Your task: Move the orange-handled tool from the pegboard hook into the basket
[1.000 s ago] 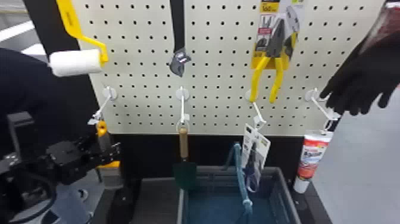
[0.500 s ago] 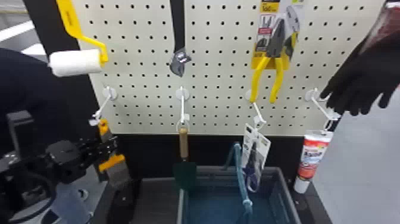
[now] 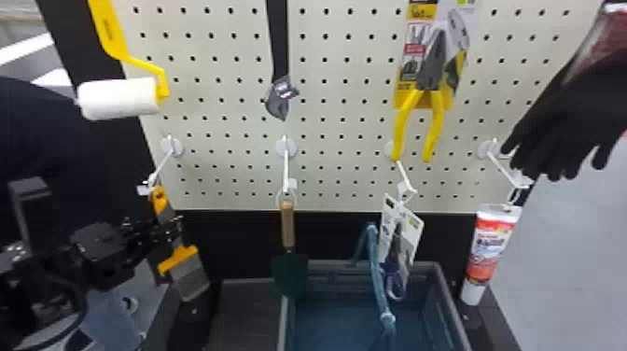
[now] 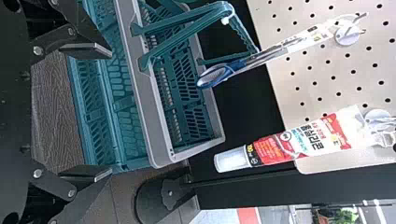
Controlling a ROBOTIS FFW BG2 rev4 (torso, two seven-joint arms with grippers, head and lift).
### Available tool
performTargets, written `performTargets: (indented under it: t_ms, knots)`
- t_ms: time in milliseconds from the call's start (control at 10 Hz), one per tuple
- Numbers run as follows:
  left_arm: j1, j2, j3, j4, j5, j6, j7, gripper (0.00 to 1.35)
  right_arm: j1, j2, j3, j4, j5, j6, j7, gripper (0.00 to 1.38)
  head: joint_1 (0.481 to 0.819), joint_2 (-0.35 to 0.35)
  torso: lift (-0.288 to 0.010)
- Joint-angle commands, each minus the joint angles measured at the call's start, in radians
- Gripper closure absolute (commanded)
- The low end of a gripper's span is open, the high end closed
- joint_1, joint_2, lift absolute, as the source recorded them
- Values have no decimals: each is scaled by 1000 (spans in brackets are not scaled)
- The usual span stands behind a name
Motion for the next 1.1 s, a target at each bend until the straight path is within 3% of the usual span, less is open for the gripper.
performTargets:
  t_ms: [0,300,400,500,600,1000]
  knots:
    - [2,0,0,0,0,2,2,1122,0,0,0,0,0,0,0,395,549,0,-100]
    - [4,-2,3,0,3,5,2,1122,0,0,0,-2,0,0,0,395,549,0,-100]
    - [6,-3,3,0,6,5,8,1061,0,0,0,-2,0,0,0,395,549,0,-100]
    - [12,-8,8,-2,19,1,17,783,0,0,0,-2,0,0,0,395,549,0,-100]
    - [14,-11,9,-2,19,-1,17,702,0,0,0,-2,0,0,0,395,549,0,-100]
    - [19,-11,13,-2,32,5,25,656,0,0,0,0,-2,0,0,395,549,0,-100]
